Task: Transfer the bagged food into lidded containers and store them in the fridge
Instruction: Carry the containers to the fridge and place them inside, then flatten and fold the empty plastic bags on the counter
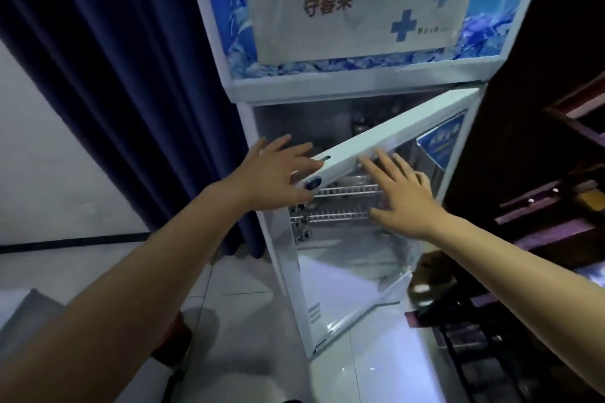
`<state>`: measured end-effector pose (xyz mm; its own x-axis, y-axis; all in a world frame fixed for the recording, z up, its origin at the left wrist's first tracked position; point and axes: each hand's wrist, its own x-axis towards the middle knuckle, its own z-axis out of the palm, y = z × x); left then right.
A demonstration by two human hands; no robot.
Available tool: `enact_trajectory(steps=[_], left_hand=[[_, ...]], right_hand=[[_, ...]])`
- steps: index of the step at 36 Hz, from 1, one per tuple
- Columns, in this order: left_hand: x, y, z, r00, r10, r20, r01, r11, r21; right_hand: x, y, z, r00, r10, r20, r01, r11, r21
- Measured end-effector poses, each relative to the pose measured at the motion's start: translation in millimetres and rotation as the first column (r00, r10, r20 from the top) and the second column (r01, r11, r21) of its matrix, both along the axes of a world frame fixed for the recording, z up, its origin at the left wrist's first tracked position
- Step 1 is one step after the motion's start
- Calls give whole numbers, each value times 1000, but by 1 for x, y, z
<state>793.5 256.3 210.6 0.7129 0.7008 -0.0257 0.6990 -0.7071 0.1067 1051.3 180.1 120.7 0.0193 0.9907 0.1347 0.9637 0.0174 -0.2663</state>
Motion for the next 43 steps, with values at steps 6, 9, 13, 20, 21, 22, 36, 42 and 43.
enact_trajectory(steps=[6,9,13,20,21,22,36,42,43], left_hand=[[2,21,-30,978,183,-102,-143,940,308],[2,24,-68,988,151,39,-155,922,354],[-7,55,-113,971,237,36,-236,919,316],[-4,138,-132,961,247,123,-273,911,310],[-3,150,-133,963,234,134,-265,914,308],[-3,162,-133,965,218,146,-254,918,306],[6,210,-155,965,119,233,-190,930,314],[-6,193,-143,956,110,271,-186,944,273],[-9,184,-139,942,125,312,-204,950,237]], right_hand=[[-11,52,-10,999,-31,-30,31,999,-16],[-13,75,-9,998,-54,-18,54,999,-5],[-10,103,-4,995,-96,0,96,995,-9],[0,146,-1,980,-189,58,190,982,-5],[2,152,0,978,-202,60,203,979,-4],[3,158,1,975,-213,61,214,977,-4],[19,174,-9,972,-224,70,223,975,14],[11,174,-15,999,-32,-8,32,999,14],[7,173,-18,1000,11,-22,-11,1000,-9]])
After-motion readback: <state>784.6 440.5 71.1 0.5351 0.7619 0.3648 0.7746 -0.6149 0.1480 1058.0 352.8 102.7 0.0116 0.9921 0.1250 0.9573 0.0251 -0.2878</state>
